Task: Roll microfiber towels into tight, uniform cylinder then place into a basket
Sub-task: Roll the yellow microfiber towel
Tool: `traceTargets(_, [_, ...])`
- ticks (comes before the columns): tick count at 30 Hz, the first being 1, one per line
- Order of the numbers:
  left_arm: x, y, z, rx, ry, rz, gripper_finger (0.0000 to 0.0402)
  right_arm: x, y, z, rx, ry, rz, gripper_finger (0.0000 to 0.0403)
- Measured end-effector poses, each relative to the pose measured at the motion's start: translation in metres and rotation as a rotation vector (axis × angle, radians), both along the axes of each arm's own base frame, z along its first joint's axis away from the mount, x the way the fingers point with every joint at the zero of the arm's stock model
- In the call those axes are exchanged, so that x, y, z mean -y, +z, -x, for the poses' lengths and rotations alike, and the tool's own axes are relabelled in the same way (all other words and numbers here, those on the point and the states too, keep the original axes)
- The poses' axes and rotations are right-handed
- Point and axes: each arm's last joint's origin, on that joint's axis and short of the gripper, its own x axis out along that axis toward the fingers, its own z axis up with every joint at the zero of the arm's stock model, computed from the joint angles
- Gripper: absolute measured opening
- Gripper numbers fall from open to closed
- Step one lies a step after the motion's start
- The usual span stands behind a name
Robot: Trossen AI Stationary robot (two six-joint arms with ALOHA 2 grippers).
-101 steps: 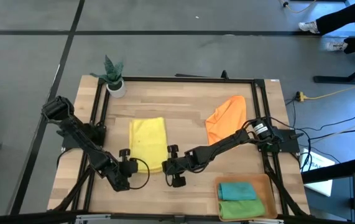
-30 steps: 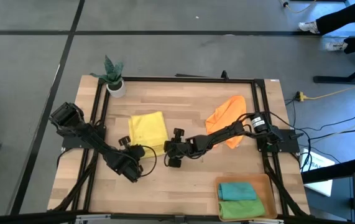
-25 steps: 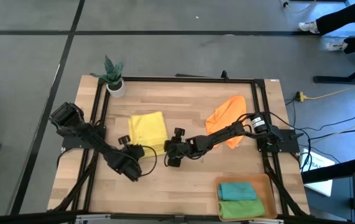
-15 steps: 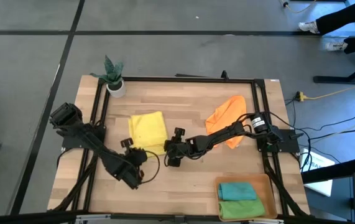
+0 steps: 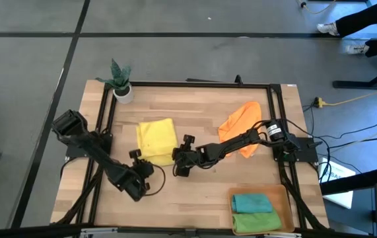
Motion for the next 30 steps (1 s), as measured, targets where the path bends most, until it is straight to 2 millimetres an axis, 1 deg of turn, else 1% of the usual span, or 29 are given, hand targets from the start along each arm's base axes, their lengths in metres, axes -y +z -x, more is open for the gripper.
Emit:
traceTargets(3, [-0.007, -0.01, 0.004, -0.03, 0.014, 0.036, 0.0064, 0.0, 0.001, -0.001, 0.003, 0.001, 0.002, 0.0108])
traceTargets(5, [-0.009, -0.013, 0.004, -0.032, 0.021, 0.046, 0.0064, 0.0, 0.003, 0.0, 0.006, -0.019, 0.026, 0.0108])
traceTargets(7, [-0.01, -0.013, 0.005, -0.033, 0.024, 0.049, 0.0064, -0.001, 0.011, 0.001, 0.027, -0.036, 0.055, 0.0108])
traceTargets(10, [-0.01, -0.013, 0.004, -0.033, 0.019, 0.05, 0.0064, -0.009, 0.025, 0.005, 0.033, -0.006, 0.119, 0.0108])
traceTargets(12, [-0.009, -0.014, 0.005, -0.033, 0.017, 0.05, 0.0064, -0.019, 0.03, 0.008, 0.017, 0.068, 0.165, 0.0108])
traceTargets(15, [-0.009, -0.014, 0.005, -0.035, 0.016, 0.051, 0.0064, -0.038, 0.03, 0.012, -0.036, 0.248, 0.232, 0.0108])
traceTargets(18, [-0.009, -0.014, 0.005, -0.035, 0.016, 0.051, 0.0064, -0.055, 0.022, 0.014, -0.082, 0.437, 0.277, 0.0108])
traceTargets(21, [-0.009, -0.014, 0.005, -0.035, 0.016, 0.052, 0.0064, -0.062, 0.007, 0.014, -0.119, 0.494, 0.365, 0.0108])
traceTargets(25, [-0.009, -0.014, 0.005, -0.034, 0.018, 0.055, 0.0064, -0.059, -0.005, 0.01, -0.14, 0.476, 0.451, 0.0108])
traceTargets(28, [-0.009, -0.014, 0.005, -0.033, 0.018, 0.057, 0.0064, -0.053, -0.012, 0.008, -0.163, 0.469, 0.454, 0.0108])
traceTargets(30, [-0.009, -0.014, 0.005, -0.033, 0.018, 0.057, 0.0064, -0.049, -0.013, 0.007, -0.167, 0.463, 0.45, 0.0108])
